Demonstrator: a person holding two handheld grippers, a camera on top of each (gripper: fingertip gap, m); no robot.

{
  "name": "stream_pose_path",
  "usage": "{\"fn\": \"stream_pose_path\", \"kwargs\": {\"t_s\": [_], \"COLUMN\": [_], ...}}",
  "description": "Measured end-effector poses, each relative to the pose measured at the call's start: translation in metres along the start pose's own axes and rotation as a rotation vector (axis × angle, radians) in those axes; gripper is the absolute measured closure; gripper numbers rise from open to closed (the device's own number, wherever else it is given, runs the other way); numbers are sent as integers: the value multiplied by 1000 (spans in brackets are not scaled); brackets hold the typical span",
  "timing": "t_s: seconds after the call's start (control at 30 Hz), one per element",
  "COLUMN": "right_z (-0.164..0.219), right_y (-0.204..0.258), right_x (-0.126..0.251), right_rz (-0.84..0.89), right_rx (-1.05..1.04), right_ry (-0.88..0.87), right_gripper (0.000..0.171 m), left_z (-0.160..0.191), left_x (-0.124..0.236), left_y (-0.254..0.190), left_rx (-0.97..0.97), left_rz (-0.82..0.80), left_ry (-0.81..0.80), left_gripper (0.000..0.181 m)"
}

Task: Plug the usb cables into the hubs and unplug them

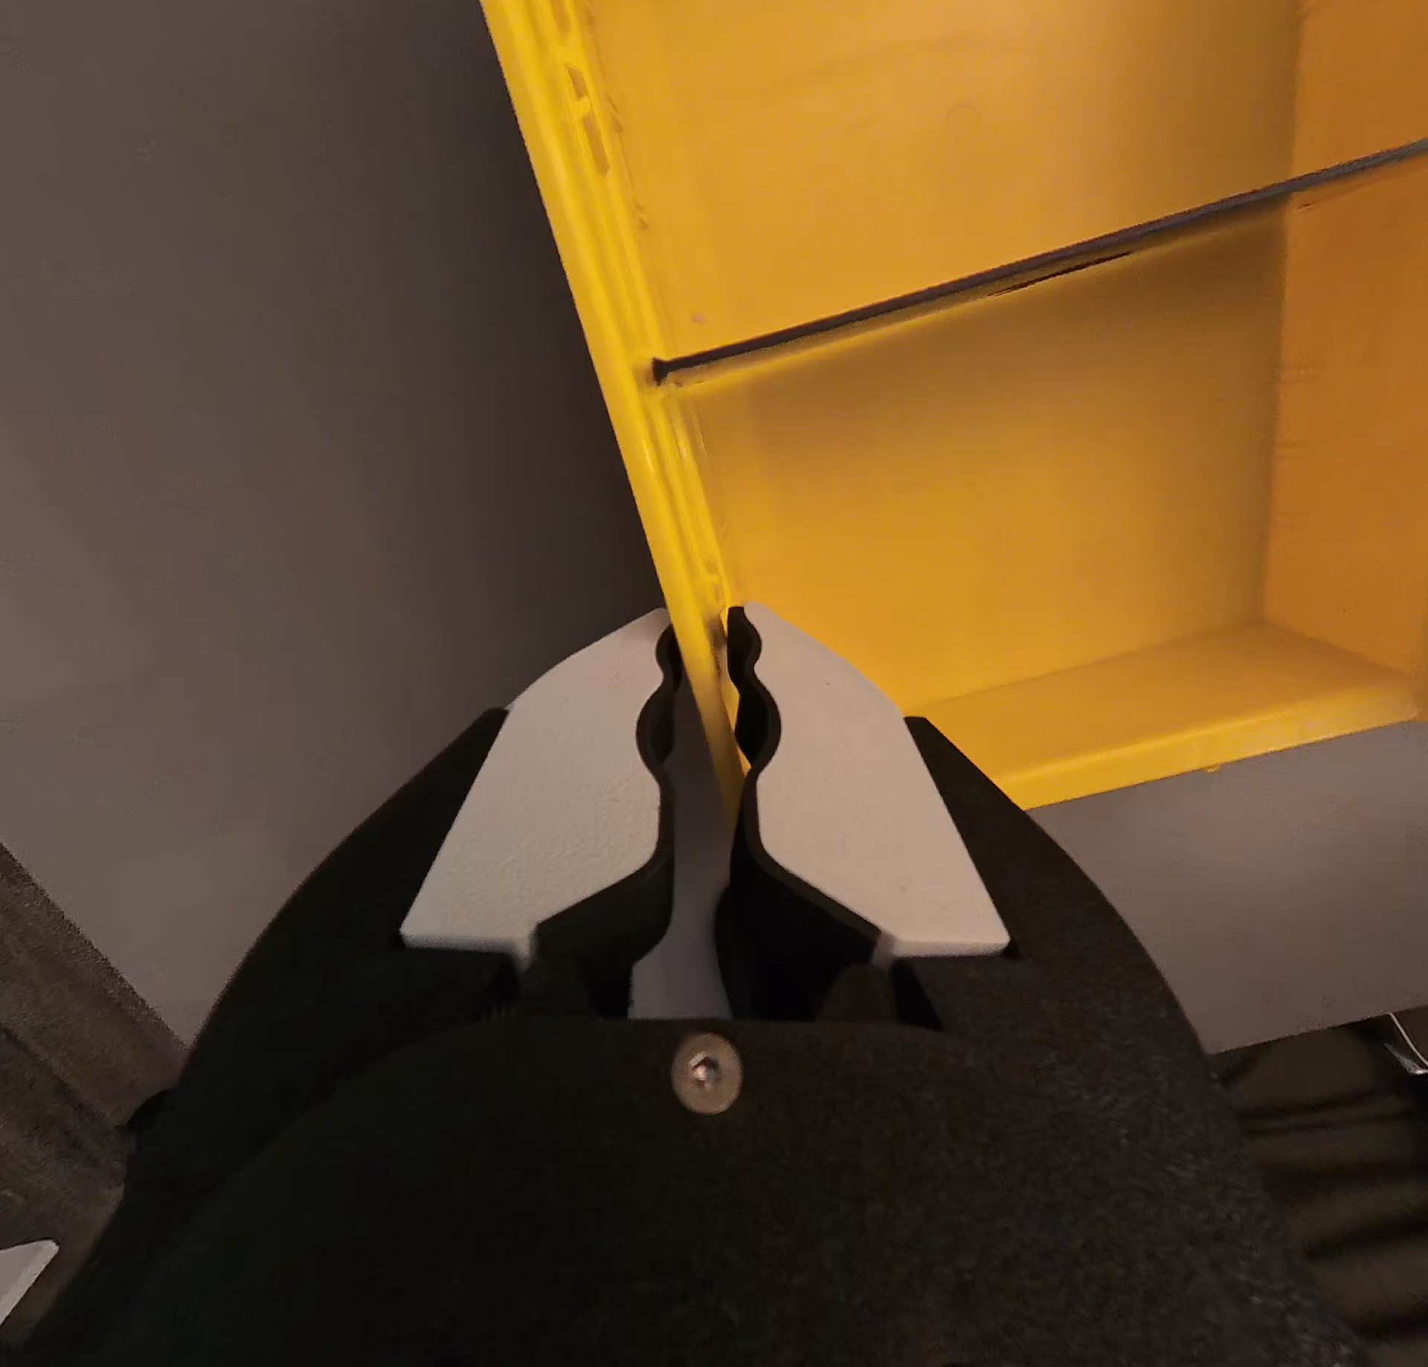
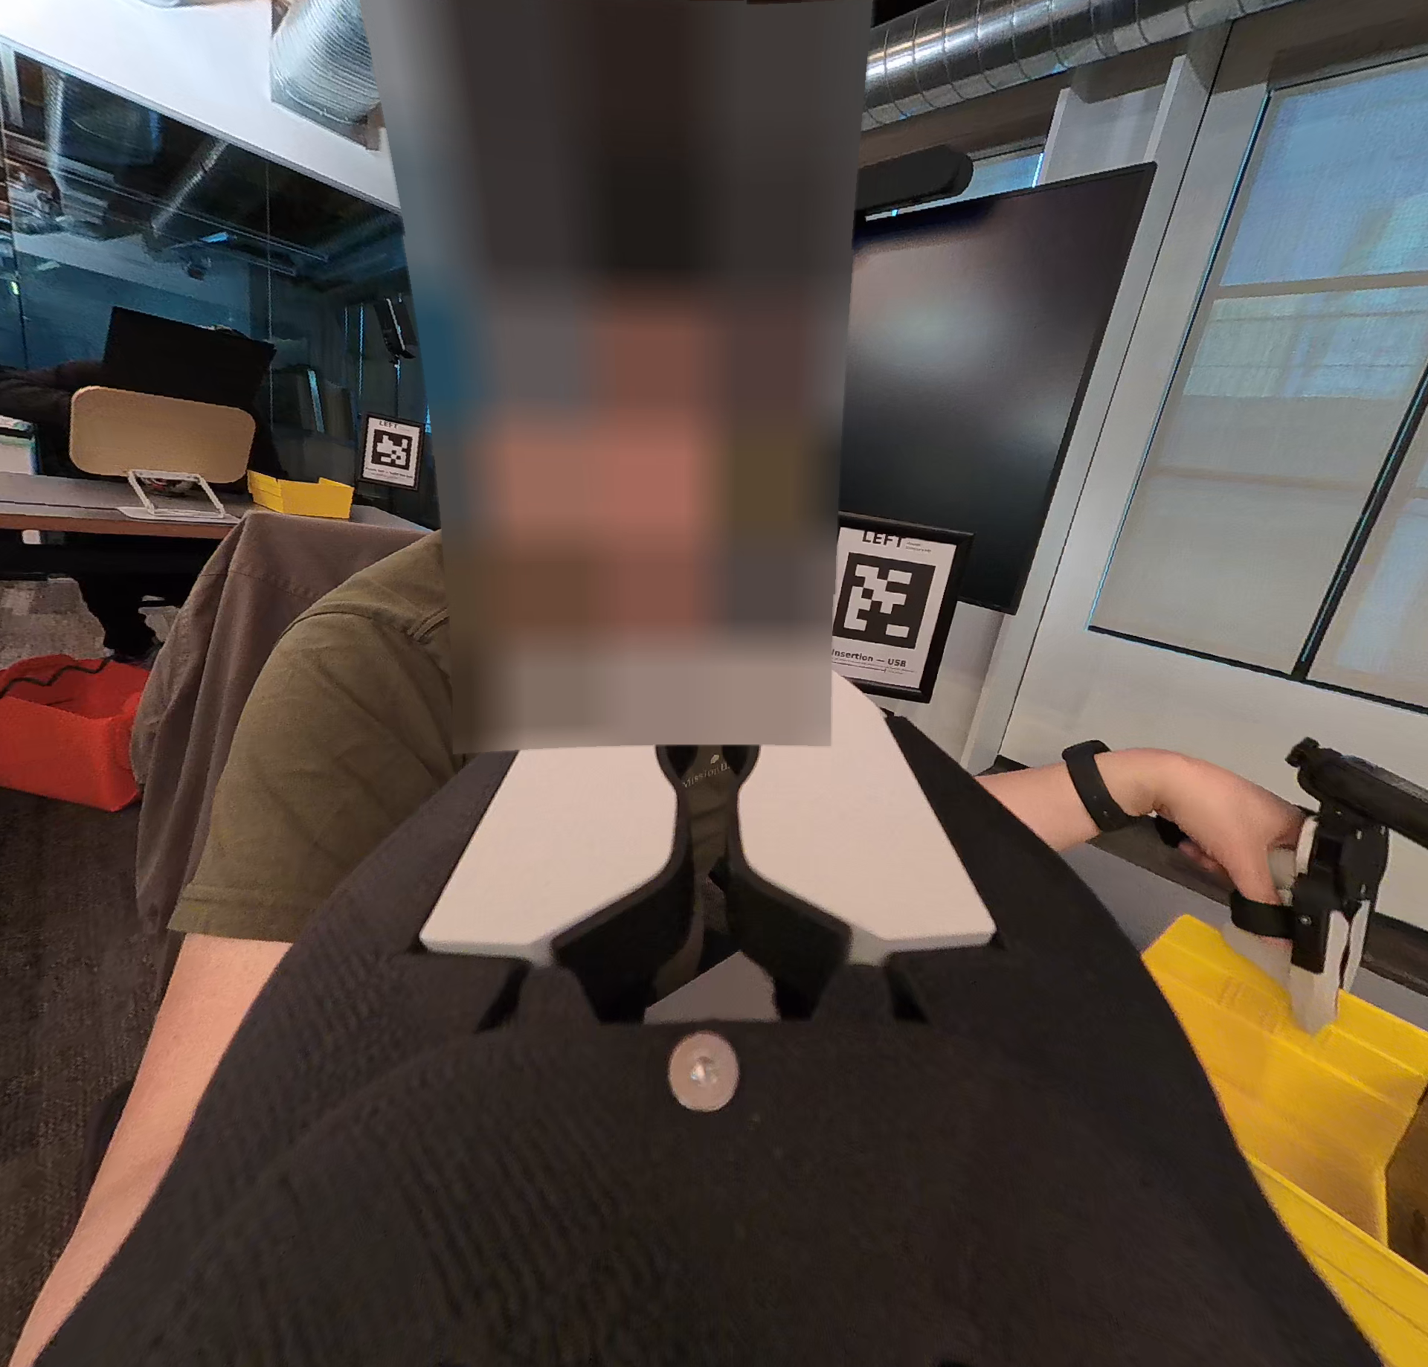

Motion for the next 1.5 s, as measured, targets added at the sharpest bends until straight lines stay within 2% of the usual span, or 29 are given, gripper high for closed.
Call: {"fn": "stream_pose_path", "kwargs": {"t_s": [0.17,0.3,0.5,0.63,0.77,0.9,0.97,1.03,1.17,1.23,1.33,1.5], "right_z": [1,4,6,7,9,9,9,9,9,10,10,11], "right_y": [-1,-3,-4,-4,-6,-6,-7,-7,-6,-5,-5,-7], "right_x": [1,0,-1,-3,-4,-6,-5,-4,-5,-6,-7,-9], "right_rz": [-31,-29,-28,-20,9,34,49,47,26,28,27,36], "right_rx": [-35,-47,-51,-42,-33,-20,-17,-28,-40,-35,-39,-50], "right_ry": [-3,15,29,38,51,62,58,56,77,90,91,97], "right_gripper": [171,171,169,170,171,171,171,171,171,171,171,170], "left_z": [6,11,18,21,25,32,35,41,64,74,86,100], "left_x": [10,37,93,130,158,168,171,177,193,203,207,206], "left_y": [-2,-6,-22,-49,-83,-109,-123,-138,-153,-149,-141,-138], "left_rx": [-3,-20,-104,-239,-405,-528,-610,-739,-978,-1047,-1139,-1264], "left_rz": [3,-19,-65,41,247,455,622,867,1521,1748,1883,1946], "left_ry": [-7,-117,-422,-707,-960,-1017,-1027,-1034,-953,-950,-958,-895], "left_gripper": [171,172,171,163,165,166,167,167,163,163,163,161]}}
Point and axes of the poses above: each gripper's, where its closed fingertips meet, x back along the fingers, z out of its underside, y = z × x across the jaws, the point moved 8 cm from there along x, back along the fingers, and after that the axes turned 10 degrees about z, right-handed, at the moved point
